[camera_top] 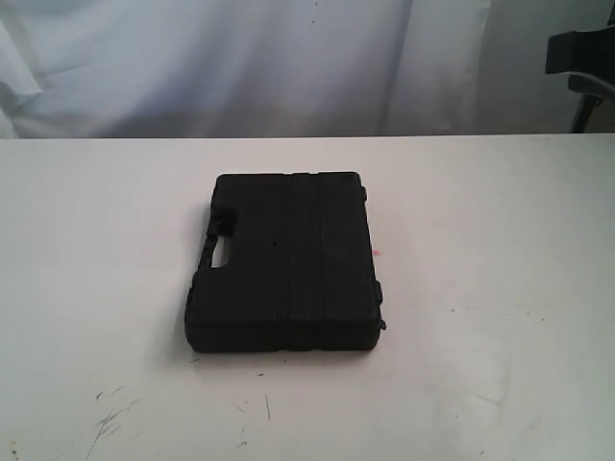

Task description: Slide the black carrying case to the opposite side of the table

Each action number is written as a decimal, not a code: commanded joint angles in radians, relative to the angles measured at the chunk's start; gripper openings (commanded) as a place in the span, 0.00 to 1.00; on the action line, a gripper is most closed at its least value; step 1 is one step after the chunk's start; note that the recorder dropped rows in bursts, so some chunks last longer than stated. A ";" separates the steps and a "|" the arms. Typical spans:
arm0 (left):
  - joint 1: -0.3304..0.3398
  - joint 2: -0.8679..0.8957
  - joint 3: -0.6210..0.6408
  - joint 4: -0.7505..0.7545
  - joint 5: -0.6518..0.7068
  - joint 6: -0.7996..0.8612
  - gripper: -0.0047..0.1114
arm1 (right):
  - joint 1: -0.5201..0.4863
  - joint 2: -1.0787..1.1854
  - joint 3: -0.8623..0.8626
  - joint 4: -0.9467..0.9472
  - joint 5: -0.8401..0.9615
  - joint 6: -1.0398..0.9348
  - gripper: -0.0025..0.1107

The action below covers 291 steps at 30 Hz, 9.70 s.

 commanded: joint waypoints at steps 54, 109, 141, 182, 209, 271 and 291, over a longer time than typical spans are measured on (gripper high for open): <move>0.000 -0.003 0.004 -0.006 -0.006 0.001 0.04 | -0.339 -1.069 0.974 0.143 -0.386 -0.270 0.02; 0.000 -0.003 0.004 -0.006 -0.006 -0.001 0.04 | -0.339 -1.069 0.980 0.143 -0.182 -0.325 0.02; 0.000 -0.003 0.004 0.000 -0.079 0.000 0.04 | -0.339 -1.069 0.980 0.143 -0.182 -0.326 0.02; 0.000 0.660 -0.739 -0.142 0.010 -0.032 0.04 | -0.339 -1.069 0.980 0.143 -0.184 -0.326 0.02; -0.004 1.138 -1.024 -0.500 0.419 0.172 0.04 | -0.339 -1.069 0.980 0.143 -0.184 -0.321 0.02; -0.294 2.053 -1.646 -0.312 0.718 -0.075 0.55 | -0.339 -1.069 0.980 0.143 -0.184 -0.321 0.02; -0.294 2.218 -1.712 -0.323 0.696 -0.008 0.49 | -0.339 -1.069 0.980 0.143 -0.184 -0.321 0.02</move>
